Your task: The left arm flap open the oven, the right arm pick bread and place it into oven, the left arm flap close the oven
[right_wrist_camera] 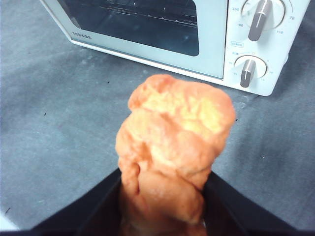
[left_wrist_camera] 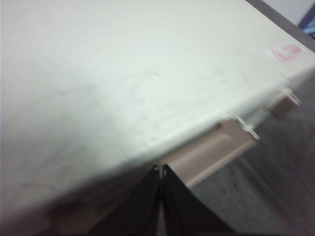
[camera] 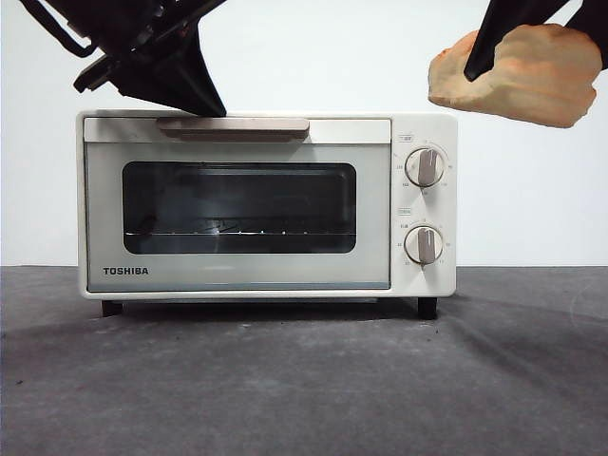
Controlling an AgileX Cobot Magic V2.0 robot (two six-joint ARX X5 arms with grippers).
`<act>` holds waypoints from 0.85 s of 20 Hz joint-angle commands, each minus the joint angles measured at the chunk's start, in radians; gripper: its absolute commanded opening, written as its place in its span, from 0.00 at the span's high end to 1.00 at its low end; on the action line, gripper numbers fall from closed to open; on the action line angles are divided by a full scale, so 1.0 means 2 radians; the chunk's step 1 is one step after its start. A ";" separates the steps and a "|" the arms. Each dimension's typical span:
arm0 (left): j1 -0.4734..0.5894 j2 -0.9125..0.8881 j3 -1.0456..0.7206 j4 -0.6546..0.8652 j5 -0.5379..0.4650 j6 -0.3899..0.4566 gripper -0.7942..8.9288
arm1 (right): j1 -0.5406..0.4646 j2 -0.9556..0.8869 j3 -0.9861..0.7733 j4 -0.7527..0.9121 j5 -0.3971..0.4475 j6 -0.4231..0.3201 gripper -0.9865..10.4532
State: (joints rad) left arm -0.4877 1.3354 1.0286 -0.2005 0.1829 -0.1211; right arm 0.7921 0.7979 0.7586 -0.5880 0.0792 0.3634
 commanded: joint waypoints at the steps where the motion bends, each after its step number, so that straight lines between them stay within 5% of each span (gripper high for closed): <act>1: -0.013 0.013 -0.001 -0.049 0.000 0.004 0.90 | 0.005 0.001 0.008 0.006 0.000 -0.005 0.74; 17: -0.084 0.013 -0.001 -0.229 0.023 0.001 0.90 | 0.005 0.001 0.008 0.006 0.000 -0.005 0.74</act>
State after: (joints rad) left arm -0.6491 1.3441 1.0195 -0.6685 0.2390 -0.1215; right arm 0.7921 0.7979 0.7586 -0.5877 0.0792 0.3634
